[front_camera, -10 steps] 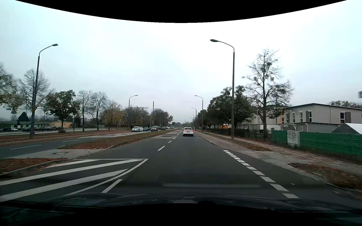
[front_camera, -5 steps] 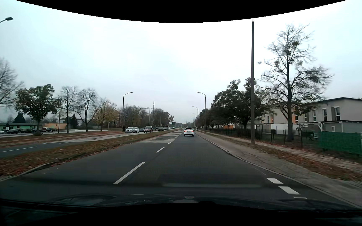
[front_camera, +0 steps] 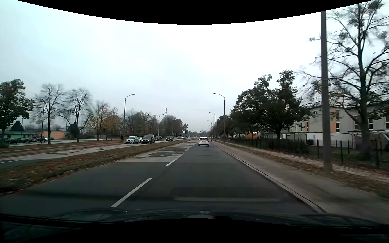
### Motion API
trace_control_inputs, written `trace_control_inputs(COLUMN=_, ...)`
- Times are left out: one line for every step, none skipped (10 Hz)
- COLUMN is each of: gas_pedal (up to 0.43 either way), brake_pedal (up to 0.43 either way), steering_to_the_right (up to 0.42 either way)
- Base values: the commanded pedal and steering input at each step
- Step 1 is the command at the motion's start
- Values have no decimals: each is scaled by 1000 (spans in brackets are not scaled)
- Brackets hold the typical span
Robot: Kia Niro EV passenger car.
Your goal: Follow the waypoints while adhering to traffic rules and regulations
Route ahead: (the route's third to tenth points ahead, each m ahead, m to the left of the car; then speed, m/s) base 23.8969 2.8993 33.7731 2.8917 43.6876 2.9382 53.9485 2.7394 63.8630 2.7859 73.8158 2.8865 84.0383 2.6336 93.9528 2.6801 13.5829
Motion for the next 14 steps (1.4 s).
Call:
trace_control_inputs(gas_pedal=157, brake_pedal=0, steering_to_the_right=-5)
trace_control_inputs(gas_pedal=157, brake_pedal=0, steering_to_the_right=-4)
trace_control_inputs(gas_pedal=157, brake_pedal=0, steering_to_the_right=-3)
trace_control_inputs(gas_pedal=150, brake_pedal=0, steering_to_the_right=-2)
trace_control_inputs(gas_pedal=150, brake_pedal=0, steering_to_the_right=-2)
trace_control_inputs(gas_pedal=150, brake_pedal=0, steering_to_the_right=-2)
trace_control_inputs(gas_pedal=150, brake_pedal=0, steering_to_the_right=-2)
trace_control_inputs(gas_pedal=150, brake_pedal=0, steering_to_the_right=-2)
trace_control_inputs(gas_pedal=150, brake_pedal=0, steering_to_the_right=-1)
trace_control_inputs(gas_pedal=150, brake_pedal=0, steering_to_the_right=-1)
trace_control_inputs(gas_pedal=150, brake_pedal=0, steering_to_the_right=-2)
trace_control_inputs(gas_pedal=150, brake_pedal=0, steering_to_the_right=-3)
trace_control_inputs(gas_pedal=150, brake_pedal=0, steering_to_the_right=-4)
trace_control_inputs(gas_pedal=150, brake_pedal=0, steering_to_the_right=-4)
